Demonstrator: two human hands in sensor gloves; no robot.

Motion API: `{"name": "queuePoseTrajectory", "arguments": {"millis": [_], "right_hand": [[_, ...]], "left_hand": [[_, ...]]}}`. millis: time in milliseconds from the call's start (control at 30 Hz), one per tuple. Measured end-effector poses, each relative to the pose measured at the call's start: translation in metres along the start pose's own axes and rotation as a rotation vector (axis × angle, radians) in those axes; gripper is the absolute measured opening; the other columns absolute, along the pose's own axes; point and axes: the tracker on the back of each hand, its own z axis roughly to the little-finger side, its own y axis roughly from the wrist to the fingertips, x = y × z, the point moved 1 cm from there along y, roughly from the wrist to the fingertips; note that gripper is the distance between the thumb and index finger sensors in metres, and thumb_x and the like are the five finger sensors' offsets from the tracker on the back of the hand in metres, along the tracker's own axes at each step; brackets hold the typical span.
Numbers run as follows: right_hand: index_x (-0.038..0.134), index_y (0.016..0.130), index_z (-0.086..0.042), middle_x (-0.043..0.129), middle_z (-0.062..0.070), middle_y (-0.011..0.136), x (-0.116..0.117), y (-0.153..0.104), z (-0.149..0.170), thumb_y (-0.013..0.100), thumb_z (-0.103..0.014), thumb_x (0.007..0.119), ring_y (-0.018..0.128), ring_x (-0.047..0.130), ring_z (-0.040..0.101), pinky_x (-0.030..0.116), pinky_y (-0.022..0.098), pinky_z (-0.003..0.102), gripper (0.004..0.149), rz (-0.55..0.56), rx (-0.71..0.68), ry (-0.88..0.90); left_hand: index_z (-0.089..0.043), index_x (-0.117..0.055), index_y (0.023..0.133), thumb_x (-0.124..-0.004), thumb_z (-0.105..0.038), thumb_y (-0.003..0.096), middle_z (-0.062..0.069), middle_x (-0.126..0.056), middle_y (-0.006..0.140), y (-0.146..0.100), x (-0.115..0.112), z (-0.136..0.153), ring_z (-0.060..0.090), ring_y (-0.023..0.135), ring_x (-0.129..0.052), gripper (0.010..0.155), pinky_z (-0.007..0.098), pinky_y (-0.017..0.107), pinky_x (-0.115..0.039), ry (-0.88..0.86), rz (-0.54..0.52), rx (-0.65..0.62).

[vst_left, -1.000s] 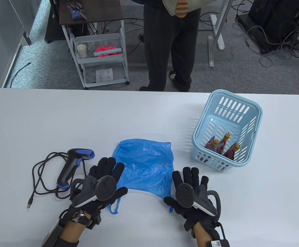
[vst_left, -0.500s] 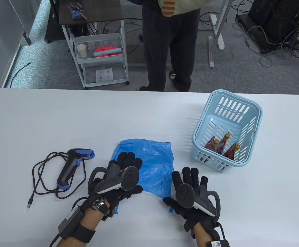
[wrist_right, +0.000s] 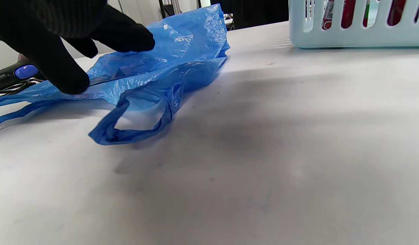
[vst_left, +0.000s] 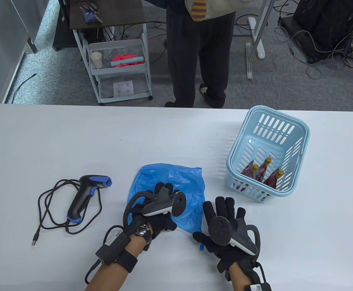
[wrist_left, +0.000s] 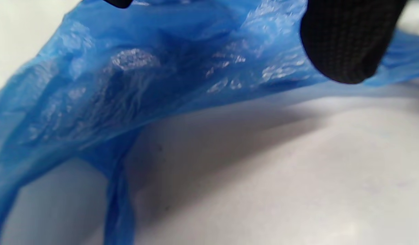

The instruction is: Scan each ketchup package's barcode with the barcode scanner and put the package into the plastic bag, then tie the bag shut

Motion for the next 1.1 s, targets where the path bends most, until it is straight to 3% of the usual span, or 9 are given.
{"name": "queuePoseTrajectory", "arguments": {"millis": [200,500,733,1100], "right_hand": [[0.017,0.115,-0.017,0.006,0.024,0.116,-0.001,0.0,0.002,0.051,-0.063,0.065,0.104,0.0,0.05,0.007,0.069,0.072,0.093,0.003,-0.001,0.019],[0.018,0.115,-0.017,0.006,0.024,0.116,-0.003,0.001,0.006,0.051,-0.063,0.066,0.104,0.0,0.05,0.007,0.07,0.072,0.092,0.006,0.006,0.04],[0.018,0.115,-0.017,0.006,0.024,0.116,-0.005,0.001,0.007,0.051,-0.063,0.066,0.104,-0.001,0.049,0.007,0.07,0.072,0.092,0.01,0.01,0.048],[0.018,0.115,-0.017,0.006,0.024,0.116,-0.007,0.0,0.01,0.051,-0.062,0.066,0.104,0.0,0.05,0.007,0.07,0.072,0.092,0.019,0.01,0.064]], "left_hand": [[-0.033,-0.032,0.114,-0.088,-0.061,0.0346,0.005,-0.03,0.121,0.019,-0.009,0.003,0.036,0.116,-0.044,0.101,0.055,0.079,-0.061,-0.033,0.044,0.022],[-0.037,-0.044,0.111,-0.088,-0.054,0.0378,0.002,-0.036,0.118,0.029,-0.004,0.012,0.035,0.108,-0.053,0.087,0.052,0.076,-0.065,-0.12,-0.013,0.031],[-0.04,-0.05,0.106,-0.089,-0.046,0.0402,-0.002,-0.053,0.111,0.038,0.005,0.013,0.034,0.097,-0.067,0.076,0.047,0.069,-0.074,-0.098,-0.014,0.053],[-0.038,-0.068,0.093,-0.086,-0.039,0.0434,-0.009,-0.077,0.092,0.044,0.01,0.016,0.027,0.078,-0.086,0.053,0.044,0.059,-0.08,-0.092,-0.103,0.094]]}}
